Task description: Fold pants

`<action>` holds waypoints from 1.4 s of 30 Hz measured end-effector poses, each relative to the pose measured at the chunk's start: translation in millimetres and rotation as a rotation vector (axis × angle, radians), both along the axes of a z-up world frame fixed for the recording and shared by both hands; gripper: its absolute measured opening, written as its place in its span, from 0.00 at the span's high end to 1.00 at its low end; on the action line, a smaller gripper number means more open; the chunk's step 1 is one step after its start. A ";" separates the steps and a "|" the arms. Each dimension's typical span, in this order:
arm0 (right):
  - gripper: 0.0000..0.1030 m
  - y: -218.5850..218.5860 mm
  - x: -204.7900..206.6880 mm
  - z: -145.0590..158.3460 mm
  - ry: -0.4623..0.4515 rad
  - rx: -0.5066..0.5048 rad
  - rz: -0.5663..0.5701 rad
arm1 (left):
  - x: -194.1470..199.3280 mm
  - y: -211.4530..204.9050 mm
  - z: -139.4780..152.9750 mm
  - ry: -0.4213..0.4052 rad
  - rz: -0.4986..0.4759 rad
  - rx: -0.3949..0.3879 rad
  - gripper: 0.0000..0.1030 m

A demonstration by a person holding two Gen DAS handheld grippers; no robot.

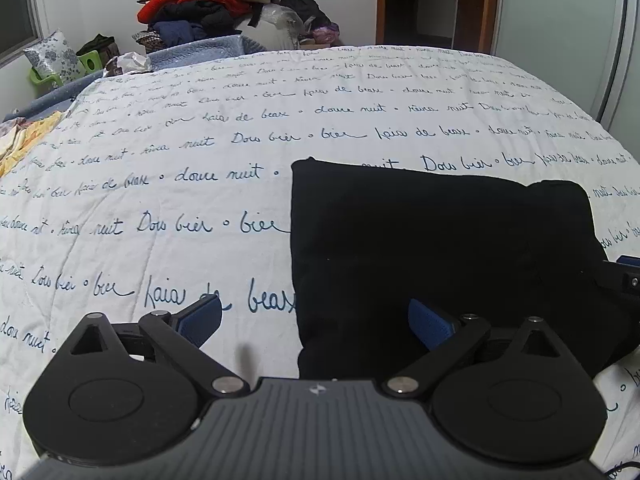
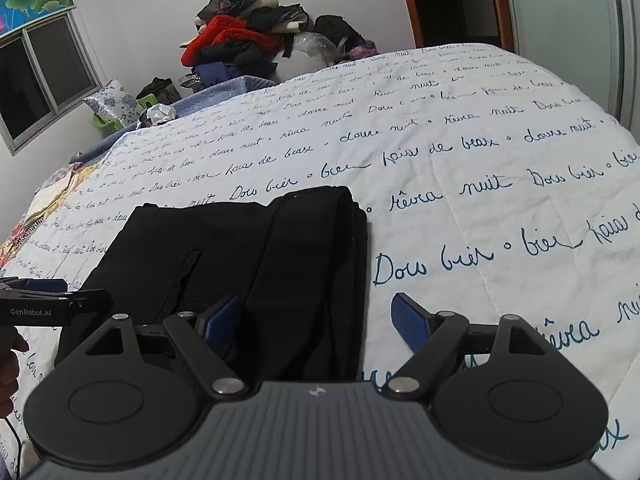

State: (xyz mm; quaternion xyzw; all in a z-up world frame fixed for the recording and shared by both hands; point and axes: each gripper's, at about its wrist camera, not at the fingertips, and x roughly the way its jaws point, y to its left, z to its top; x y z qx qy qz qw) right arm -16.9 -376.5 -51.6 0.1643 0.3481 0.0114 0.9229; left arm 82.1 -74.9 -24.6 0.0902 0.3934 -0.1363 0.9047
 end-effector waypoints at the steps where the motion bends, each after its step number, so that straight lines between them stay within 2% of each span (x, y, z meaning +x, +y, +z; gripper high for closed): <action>1: 0.19 -0.9 0.3 -0.6 0.002 0.005 0.001 | 0.3 0.0 -0.4 0.004 -0.003 -0.004 0.03; 10: 0.15 -9.5 1.8 -6.8 0.024 0.061 0.024 | 10.0 5.4 -8.1 0.060 -0.030 -0.066 0.01; 13: 0.15 -14.1 2.5 -8.6 0.030 0.088 0.044 | 17.3 12.6 -13.6 0.115 -0.067 -0.126 0.01; 17: 0.13 -17.8 7.2 -11.2 0.036 0.113 0.079 | 34.3 28.0 -24.0 0.239 -0.106 -0.250 0.00; 21: 0.10 -20.8 17.1 -15.6 0.032 0.151 0.148 | 46.9 41.5 -28.8 0.269 -0.149 -0.345 0.01; 26: 0.10 -26.2 39.7 -20.6 0.024 0.313 0.272 | 53.4 41.7 -31.1 0.268 -0.227 -0.435 0.01; 30: 0.11 -32.0 56.8 -29.1 -0.001 0.431 0.278 | 59.4 36.7 -33.7 0.293 -0.269 -0.524 0.03; 31: 0.16 -34.3 59.9 -30.5 -0.006 0.452 0.264 | 59.9 35.2 -34.7 0.294 -0.265 -0.534 0.05; 32: 0.31 -35.5 62.5 -31.6 -0.001 0.456 0.243 | 59.7 33.5 -34.7 0.291 -0.260 -0.531 0.11; 33: 0.53 -36.4 63.9 -32.9 0.014 0.443 0.218 | 58.6 33.4 -34.3 0.282 -0.252 -0.520 0.23; 34: 0.54 -37.8 63.7 -34.6 0.018 0.452 0.211 | 57.4 33.5 -34.0 0.271 -0.239 -0.505 0.30; 36: 0.58 -34.8 58.9 -32.3 0.004 0.435 0.213 | 56.9 35.4 -33.1 0.259 -0.215 -0.469 0.53; 38: 0.62 -27.6 54.1 -26.2 -0.008 0.394 0.212 | 56.8 40.1 -32.2 0.260 -0.195 -0.482 0.63; 42: 0.70 -16.5 50.1 -11.5 -0.038 0.328 0.208 | 51.7 41.7 -25.8 0.214 -0.178 -0.478 0.75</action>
